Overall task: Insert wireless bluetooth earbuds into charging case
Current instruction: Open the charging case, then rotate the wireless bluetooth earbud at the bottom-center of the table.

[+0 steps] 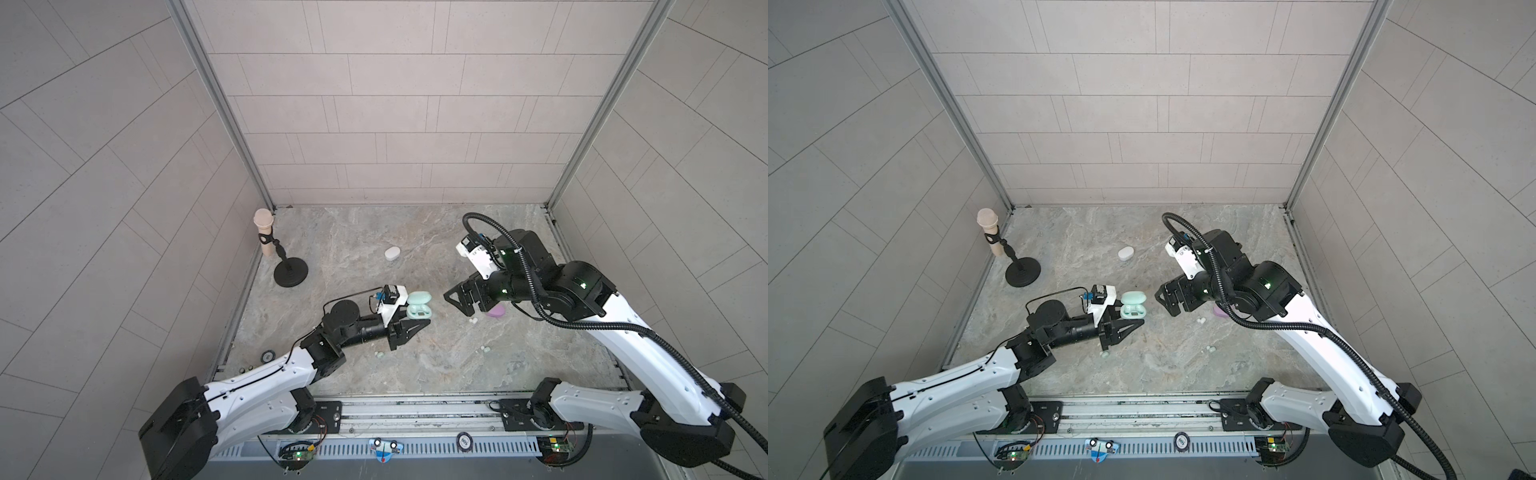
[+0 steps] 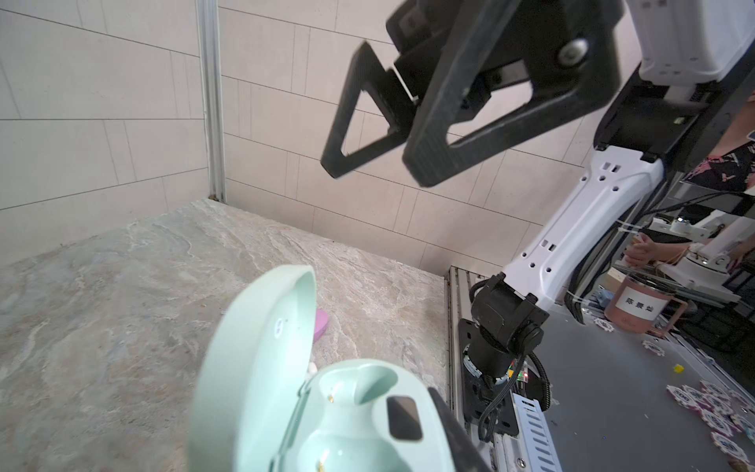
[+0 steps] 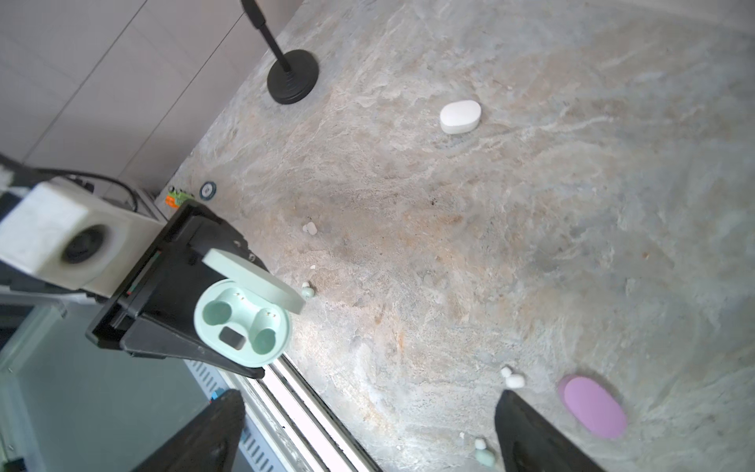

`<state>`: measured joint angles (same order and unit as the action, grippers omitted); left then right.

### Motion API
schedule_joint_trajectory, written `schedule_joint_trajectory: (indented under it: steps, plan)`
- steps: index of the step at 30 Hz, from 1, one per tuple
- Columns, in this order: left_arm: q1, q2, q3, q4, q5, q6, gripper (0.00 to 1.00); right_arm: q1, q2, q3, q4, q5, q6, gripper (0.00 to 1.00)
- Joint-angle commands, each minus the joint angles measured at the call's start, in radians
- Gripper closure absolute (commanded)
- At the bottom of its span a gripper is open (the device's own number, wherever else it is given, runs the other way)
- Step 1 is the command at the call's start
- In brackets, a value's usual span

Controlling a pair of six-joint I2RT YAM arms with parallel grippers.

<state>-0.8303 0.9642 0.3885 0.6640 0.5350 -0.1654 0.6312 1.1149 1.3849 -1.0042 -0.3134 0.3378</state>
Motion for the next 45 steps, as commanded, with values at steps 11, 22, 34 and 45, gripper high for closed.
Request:
schedule_joint_trajectory:
  steps: [11,22,34,45]
  plan:
    - [0.043,-0.090,-0.079,0.071,-0.076,0.003,0.87,-0.198,-0.072,-0.512,0.080,0.110,0.314,0.02]
    - [0.044,-0.050,-0.091,0.136,-0.055,0.019,0.87,-0.252,0.079,-0.682,0.201,0.109,0.388,0.11]
    - [0.053,0.095,-0.040,0.225,0.023,0.037,0.87,-0.258,0.105,-0.795,0.292,0.040,0.492,0.17]
    - [0.054,0.123,-0.017,0.232,0.042,0.029,0.87,-0.251,0.119,-0.836,0.379,-0.013,0.535,0.20]
